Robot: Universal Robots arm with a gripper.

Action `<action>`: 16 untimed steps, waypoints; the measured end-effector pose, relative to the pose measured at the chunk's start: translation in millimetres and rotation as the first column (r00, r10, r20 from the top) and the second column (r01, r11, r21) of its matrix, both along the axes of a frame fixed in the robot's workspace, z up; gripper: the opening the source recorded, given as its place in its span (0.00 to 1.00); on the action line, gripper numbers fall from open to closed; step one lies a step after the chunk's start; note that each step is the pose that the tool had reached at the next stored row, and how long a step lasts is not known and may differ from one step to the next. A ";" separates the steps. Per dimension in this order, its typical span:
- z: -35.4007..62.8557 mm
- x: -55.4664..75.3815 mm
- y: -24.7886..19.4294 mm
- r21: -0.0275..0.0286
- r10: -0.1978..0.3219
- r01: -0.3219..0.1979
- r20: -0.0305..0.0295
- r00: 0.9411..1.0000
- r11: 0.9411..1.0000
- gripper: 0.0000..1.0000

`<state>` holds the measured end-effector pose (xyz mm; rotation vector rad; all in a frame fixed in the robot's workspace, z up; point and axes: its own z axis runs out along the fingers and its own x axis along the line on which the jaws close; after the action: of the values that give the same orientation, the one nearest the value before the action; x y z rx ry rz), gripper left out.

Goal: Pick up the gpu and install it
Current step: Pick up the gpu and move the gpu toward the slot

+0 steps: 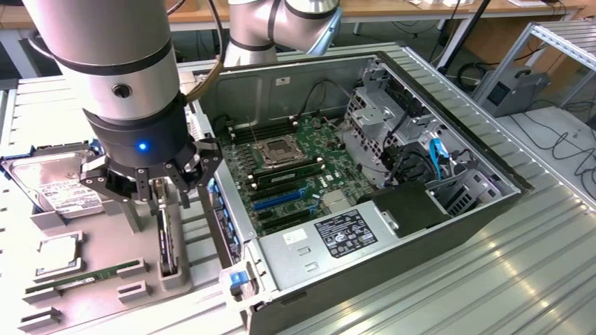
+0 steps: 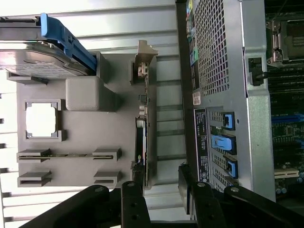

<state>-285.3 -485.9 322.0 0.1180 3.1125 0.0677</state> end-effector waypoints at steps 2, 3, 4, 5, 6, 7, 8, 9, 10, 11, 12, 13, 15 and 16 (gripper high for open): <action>-0.4 0.0 0.0 0.000 0.000 0.000 0.000 1.000 1.000 0.42; -0.7 0.0 0.0 0.000 0.000 0.000 0.000 1.000 1.000 0.42; -0.9 0.0 0.0 0.000 0.000 0.000 0.000 1.000 1.000 0.42; -1.2 0.0 0.0 0.000 0.000 0.000 0.000 1.000 1.000 0.42; -1.4 0.0 0.0 0.000 0.000 0.000 0.000 1.000 1.000 0.42; -1.7 0.0 0.0 0.000 0.000 0.000 0.000 1.000 1.000 0.42; -2.0 0.0 0.0 0.000 0.000 0.000 0.000 1.000 1.000 0.42; -2.2 0.0 0.0 0.000 0.000 0.000 0.000 1.000 1.000 0.42; -2.6 0.0 0.0 0.000 0.000 0.000 0.000 1.000 1.000 0.42; -2.9 0.0 0.0 0.000 0.000 0.000 0.000 1.000 1.000 0.42; -3.3 0.0 0.0 0.000 0.000 0.000 0.000 1.000 1.000 0.42; -3.6 0.0 0.0 0.000 0.000 0.000 0.000 1.000 1.000 0.42; -4.2 0.0 0.0 0.000 0.000 0.000 0.000 1.000 1.000 0.42; -4.5 0.0 0.0 0.000 0.000 0.000 0.000 1.000 1.000 0.42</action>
<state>-285.3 -485.9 317.5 0.1181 3.1125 0.0676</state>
